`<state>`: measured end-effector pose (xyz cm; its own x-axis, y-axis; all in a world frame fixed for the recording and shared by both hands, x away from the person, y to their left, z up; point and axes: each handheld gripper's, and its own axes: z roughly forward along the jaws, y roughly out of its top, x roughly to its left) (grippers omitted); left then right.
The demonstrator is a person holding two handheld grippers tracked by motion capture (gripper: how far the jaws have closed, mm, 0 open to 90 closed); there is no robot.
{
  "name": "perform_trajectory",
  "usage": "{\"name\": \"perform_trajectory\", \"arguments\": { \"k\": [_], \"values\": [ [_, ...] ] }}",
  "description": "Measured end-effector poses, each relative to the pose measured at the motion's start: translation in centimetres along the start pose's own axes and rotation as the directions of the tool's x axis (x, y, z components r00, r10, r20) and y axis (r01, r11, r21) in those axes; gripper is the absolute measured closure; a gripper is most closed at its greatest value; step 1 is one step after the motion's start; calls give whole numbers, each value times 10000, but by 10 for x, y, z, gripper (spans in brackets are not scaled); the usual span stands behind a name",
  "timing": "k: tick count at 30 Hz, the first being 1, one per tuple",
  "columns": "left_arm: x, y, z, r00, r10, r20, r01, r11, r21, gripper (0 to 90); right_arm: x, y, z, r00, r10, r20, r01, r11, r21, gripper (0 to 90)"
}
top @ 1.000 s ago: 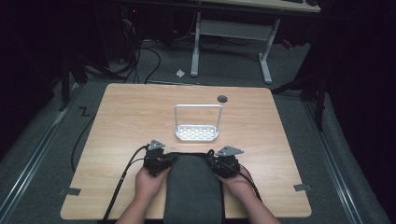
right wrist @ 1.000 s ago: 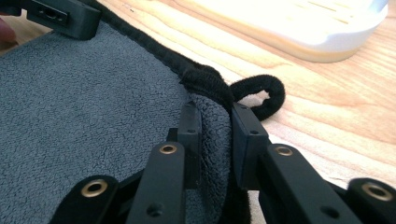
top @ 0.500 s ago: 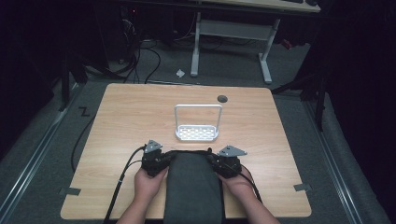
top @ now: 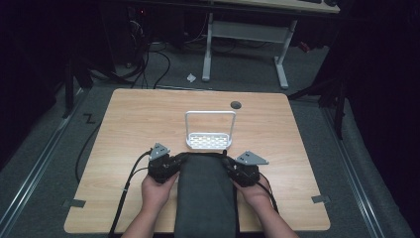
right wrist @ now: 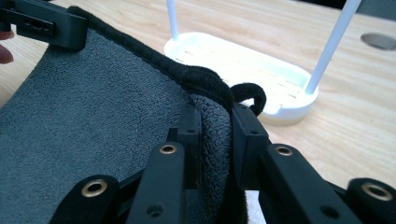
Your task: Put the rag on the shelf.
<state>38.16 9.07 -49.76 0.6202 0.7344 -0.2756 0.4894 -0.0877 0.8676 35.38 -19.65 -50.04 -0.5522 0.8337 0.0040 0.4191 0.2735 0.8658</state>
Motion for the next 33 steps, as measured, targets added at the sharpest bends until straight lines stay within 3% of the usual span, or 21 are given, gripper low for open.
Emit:
{"name": "perform_trajectory", "arguments": {
  "k": [2, 6, 11, 16, 24, 33],
  "values": [
    [-2, 4, -2, 9999, 122, -18, -122, 9999, -118, 810, 0, 4, -2, 10000, -93, 33, 93, 9999, -91, 765],
    [-1, 10, -7, 9999, -41, 128, 46, 9993, -372, 810, -2, 11, -6, 10000, -61, 18, 61, 9994, -340, 765],
    [-7, 22, -15, 9991, 413, -67, -416, 9972, -619, 810, 0, 21, -9, 9998, -151, 109, 158, 9973, -723, 765],
    [-11, 38, -21, 9984, 560, -81, -566, 9942, -910, 809, -1, 34, -17, 9998, -123, 178, 143, 9933, -1148, 764],
    [-16, 62, -27, 9963, 863, -43, -860, 9845, -1528, 809, -6, 57, -30, 9988, -259, 416, 333, 9815, -1886, 763],
    [-26, 94, -38, 9914, 1301, -140, -1300, 9667, -2204, 809, -10, 87, -46, 9968, -373, 709, 544, 9649, -2568, 760]
  ]
}}
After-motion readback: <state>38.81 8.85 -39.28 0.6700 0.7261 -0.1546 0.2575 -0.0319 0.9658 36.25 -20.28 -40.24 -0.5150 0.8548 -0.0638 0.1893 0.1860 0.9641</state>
